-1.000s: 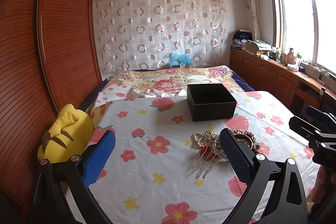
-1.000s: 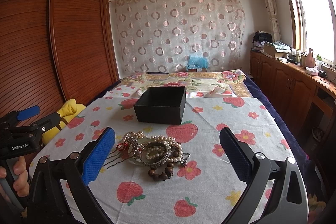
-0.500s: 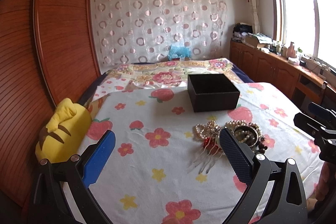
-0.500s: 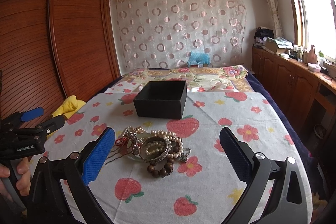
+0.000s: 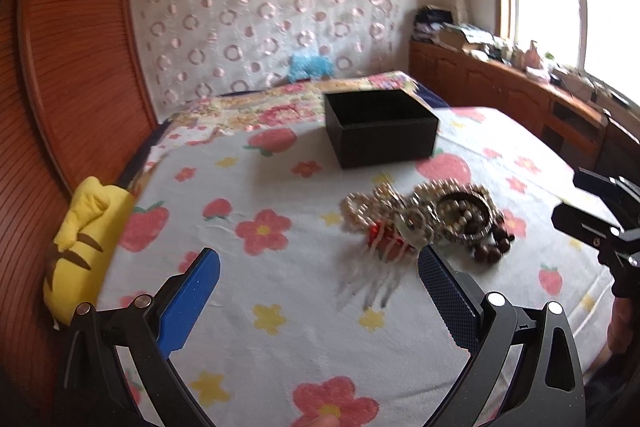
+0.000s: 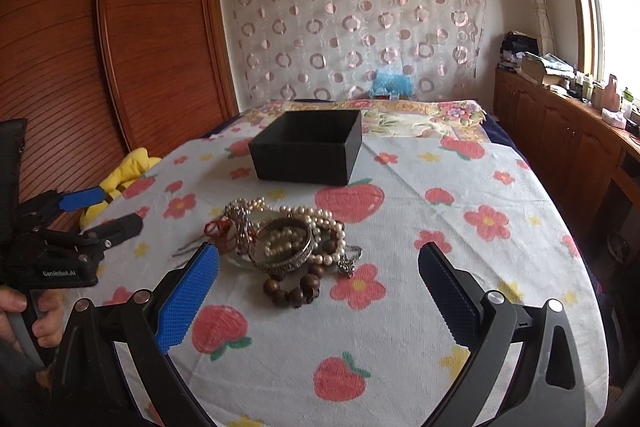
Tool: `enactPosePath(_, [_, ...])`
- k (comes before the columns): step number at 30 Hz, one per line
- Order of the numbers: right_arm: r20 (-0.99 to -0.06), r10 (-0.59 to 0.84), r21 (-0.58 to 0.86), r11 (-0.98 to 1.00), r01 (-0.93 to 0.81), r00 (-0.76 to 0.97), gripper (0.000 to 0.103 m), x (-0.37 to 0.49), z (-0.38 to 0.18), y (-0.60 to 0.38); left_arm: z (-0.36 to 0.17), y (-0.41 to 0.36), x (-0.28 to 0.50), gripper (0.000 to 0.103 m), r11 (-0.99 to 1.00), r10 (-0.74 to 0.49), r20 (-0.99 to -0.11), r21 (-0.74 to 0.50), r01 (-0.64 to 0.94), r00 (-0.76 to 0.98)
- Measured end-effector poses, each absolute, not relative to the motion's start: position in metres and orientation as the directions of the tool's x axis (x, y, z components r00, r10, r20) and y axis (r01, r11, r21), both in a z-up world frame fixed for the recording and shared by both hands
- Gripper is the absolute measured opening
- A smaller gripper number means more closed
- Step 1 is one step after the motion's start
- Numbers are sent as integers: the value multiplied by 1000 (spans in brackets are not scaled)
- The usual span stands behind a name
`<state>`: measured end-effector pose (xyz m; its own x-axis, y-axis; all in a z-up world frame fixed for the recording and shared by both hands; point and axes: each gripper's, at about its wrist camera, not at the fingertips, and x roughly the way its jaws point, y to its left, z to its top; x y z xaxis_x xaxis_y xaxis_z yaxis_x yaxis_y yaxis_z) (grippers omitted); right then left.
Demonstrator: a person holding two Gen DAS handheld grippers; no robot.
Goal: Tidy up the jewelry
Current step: 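Move the left tool down to the silver hair comb in the pile, then close the left tool on the silver hair comb while the right tool reaches the silver bangle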
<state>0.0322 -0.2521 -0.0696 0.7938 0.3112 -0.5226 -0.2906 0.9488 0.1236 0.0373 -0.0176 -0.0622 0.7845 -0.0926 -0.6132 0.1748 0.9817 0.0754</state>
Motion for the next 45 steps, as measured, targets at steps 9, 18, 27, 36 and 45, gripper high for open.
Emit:
enactPosePath(9, [-568,301,87,948,-308,766,101,40,-84,-252,-81,-42,53,90,952,-174,-680,67,297,712])
enactPosePath(18, [-589,304,83,945,-318,749,101,48,-94,-252,-100,-73,72,68,913,-166,-742,134,385,650])
enactPosePath(27, [-603,339,92,929,-360,722,97,58,-92,-246,-105,-73,84,40,908,-177,-764,117,402,621])
enactPosePath(36, [-626,349,74,916,-393,697,96,71,-90,-239,-95,-59,72,33,908,-290,-734,-7,420,614])
enactPosePath(45, [-654,368,71,900,-430,661,87,96,-87,-229,-92,-49,76,0,914,-305,-731,-46,403,610])
